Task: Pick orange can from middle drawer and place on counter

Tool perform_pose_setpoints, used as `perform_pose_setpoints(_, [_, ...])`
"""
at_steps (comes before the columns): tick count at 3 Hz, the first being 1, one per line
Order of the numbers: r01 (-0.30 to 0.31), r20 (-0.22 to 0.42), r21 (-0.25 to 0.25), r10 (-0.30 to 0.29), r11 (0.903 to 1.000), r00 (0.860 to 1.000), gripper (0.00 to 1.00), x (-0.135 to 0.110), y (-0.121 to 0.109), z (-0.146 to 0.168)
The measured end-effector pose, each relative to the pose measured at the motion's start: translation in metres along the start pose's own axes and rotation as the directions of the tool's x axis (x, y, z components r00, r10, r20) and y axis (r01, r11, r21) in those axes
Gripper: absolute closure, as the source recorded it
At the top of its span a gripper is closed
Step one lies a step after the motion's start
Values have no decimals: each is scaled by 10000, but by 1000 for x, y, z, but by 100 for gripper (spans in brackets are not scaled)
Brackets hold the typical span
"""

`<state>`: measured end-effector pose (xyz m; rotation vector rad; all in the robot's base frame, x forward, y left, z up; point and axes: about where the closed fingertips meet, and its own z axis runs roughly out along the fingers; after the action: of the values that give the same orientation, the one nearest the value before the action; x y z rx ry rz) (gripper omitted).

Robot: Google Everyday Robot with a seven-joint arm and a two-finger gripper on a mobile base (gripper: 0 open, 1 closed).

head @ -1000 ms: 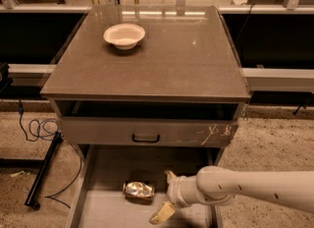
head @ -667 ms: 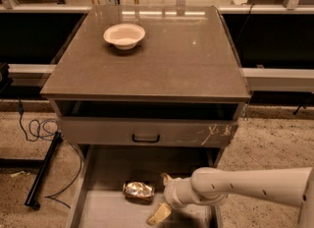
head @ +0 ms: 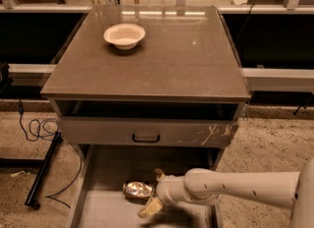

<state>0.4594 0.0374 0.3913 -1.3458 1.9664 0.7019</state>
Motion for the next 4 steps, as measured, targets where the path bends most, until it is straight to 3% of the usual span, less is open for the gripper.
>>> perform_pose_setpoints(2, [-217, 313, -102, 220, 9997, 9993, 0, 2, 8, 14])
perform_pose_setpoints(4, [-217, 313, -103, 220, 9997, 9993, 42, 2, 8, 14])
